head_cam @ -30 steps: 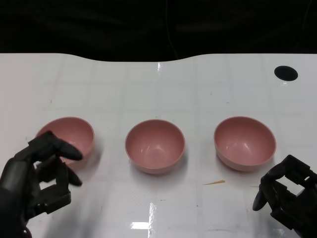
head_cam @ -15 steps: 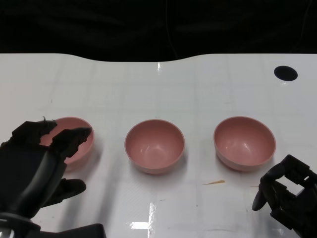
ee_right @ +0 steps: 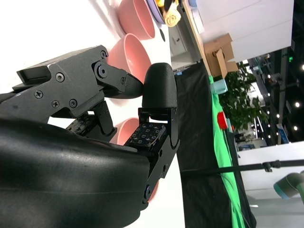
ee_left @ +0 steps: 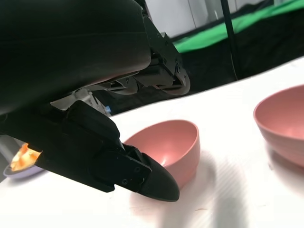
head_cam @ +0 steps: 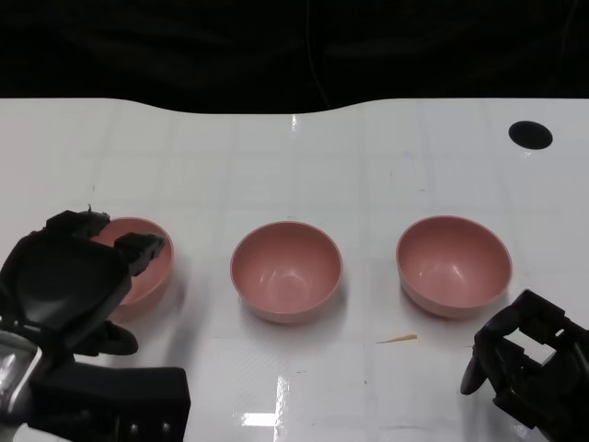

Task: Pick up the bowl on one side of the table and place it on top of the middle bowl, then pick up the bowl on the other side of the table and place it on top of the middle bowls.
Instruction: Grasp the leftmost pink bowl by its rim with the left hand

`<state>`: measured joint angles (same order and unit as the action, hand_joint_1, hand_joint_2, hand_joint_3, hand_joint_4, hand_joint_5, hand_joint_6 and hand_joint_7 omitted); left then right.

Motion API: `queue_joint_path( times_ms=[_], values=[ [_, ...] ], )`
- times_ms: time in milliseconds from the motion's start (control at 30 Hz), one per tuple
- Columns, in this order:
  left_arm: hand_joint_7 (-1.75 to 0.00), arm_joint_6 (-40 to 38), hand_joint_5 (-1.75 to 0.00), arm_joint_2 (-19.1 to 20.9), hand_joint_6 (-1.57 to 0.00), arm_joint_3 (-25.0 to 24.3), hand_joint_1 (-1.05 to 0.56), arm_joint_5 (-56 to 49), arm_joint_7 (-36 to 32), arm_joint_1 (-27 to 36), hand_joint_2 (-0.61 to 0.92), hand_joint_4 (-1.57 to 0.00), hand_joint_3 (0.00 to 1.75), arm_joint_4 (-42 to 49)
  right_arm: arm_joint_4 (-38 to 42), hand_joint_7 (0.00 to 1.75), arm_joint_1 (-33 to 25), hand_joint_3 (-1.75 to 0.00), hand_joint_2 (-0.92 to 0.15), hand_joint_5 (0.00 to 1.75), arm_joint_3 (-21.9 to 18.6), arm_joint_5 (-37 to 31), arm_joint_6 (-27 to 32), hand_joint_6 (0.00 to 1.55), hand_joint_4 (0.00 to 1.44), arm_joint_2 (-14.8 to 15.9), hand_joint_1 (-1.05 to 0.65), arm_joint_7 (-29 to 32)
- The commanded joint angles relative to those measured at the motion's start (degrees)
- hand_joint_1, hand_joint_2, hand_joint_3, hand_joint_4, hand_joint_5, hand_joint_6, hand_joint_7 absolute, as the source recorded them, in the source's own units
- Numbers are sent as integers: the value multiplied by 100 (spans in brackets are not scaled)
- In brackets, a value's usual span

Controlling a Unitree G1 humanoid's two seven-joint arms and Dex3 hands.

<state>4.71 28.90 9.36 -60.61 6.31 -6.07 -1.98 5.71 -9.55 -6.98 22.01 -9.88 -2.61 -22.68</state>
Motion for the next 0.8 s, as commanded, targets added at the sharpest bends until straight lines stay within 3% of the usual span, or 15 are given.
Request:
queue_joint_path(
  times_ms=[33, 433, 800],
  values=[
    [-4, 155, -7, 135, -53, 226, -76, 68, -367, -347, 92, -44, 5, 736, 54, 125, 11, -75, -70, 157, -39, -16, -83, 82, 92, 24, -12, 25],
    [-2, 697, -6, 147, -58, 822, -71, 487, -1343, -1340, 92, -55, 9, 2721, 74, 128, 25, -81, -68, 161, -18, -46, -127, 81, 90, -7, -12, 80],
    [-2, 969, -3, -195, -61, 1283, -69, 885, -1989, -2188, 92, -57, 11, 4727, 30, 129, 12, -78, -69, 158, -13, -23, -47, 80, 90, 19, -12, 75]
  ],
)
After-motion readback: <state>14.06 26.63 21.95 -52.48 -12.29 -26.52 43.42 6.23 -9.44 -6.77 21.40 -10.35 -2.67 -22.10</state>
